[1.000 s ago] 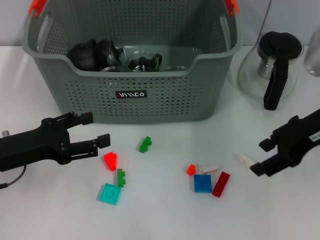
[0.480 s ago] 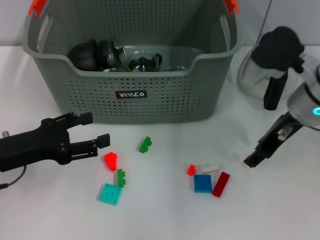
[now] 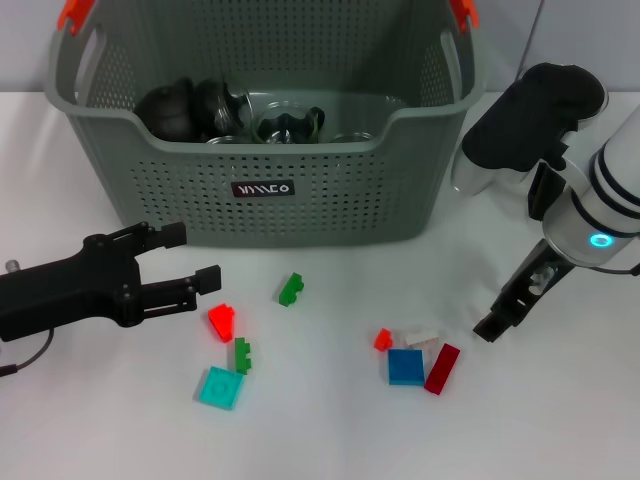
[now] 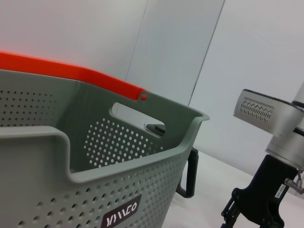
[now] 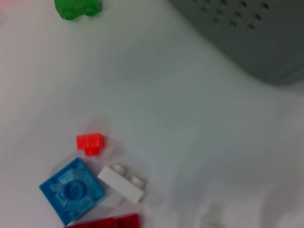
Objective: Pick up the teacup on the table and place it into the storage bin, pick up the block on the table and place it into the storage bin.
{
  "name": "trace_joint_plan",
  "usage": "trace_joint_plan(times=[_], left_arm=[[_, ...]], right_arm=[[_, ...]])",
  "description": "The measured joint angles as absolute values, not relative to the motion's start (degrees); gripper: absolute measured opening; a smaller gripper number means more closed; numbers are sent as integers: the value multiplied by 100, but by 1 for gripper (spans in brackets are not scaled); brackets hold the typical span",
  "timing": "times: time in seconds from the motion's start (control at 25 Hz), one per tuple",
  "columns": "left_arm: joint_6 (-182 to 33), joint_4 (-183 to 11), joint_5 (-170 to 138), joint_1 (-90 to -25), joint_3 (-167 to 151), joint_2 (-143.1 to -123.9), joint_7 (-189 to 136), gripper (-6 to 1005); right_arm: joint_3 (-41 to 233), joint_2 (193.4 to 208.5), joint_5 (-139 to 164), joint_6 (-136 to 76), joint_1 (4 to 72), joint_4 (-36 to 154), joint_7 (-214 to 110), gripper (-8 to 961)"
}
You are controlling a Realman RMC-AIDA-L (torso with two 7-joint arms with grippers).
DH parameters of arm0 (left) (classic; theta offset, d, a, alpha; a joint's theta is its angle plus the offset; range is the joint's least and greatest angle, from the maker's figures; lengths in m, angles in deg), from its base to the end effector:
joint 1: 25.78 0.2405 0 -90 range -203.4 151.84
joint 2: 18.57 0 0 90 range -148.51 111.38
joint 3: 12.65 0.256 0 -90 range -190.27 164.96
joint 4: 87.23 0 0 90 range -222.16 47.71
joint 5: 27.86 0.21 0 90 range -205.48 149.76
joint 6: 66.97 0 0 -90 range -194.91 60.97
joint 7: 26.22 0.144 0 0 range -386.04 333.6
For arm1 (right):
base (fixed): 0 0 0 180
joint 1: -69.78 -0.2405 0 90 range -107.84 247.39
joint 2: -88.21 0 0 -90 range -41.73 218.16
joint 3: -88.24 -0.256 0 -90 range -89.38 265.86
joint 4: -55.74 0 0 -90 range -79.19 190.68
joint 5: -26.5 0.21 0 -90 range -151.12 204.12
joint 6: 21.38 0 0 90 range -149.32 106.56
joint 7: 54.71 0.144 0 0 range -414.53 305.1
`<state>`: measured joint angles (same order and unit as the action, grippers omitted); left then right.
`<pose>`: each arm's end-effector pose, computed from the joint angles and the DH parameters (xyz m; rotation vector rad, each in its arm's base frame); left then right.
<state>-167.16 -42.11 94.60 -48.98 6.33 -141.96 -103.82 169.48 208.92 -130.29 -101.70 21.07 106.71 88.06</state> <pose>-0.3005 0.2791 0.0267 -2.5270 -0.7562 -0.8301 0.1924 0.3814 -0.0518 -2.6118 0.8145 -0.8087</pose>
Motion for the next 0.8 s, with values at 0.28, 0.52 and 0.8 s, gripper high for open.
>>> trace_joint_plan(times=[0.28, 0.52, 0.8], left_arm=[[-16715, -4254, 9456, -4899, 633, -14196, -10381, 881], [-16696, -4274, 9457, -4898, 633, -14196, -10361, 881], [-16683, -4278, 9457, -4890, 592, -14196, -10351, 881]], right_arm=[[17210, 20904, -12982, -9941, 2097, 10575, 8946, 639], [17493, 20906, -12906, -9916, 2102, 10570, 8966, 438], [17540, 20870, -12718, -10102, 2197, 10818, 8982, 188]])
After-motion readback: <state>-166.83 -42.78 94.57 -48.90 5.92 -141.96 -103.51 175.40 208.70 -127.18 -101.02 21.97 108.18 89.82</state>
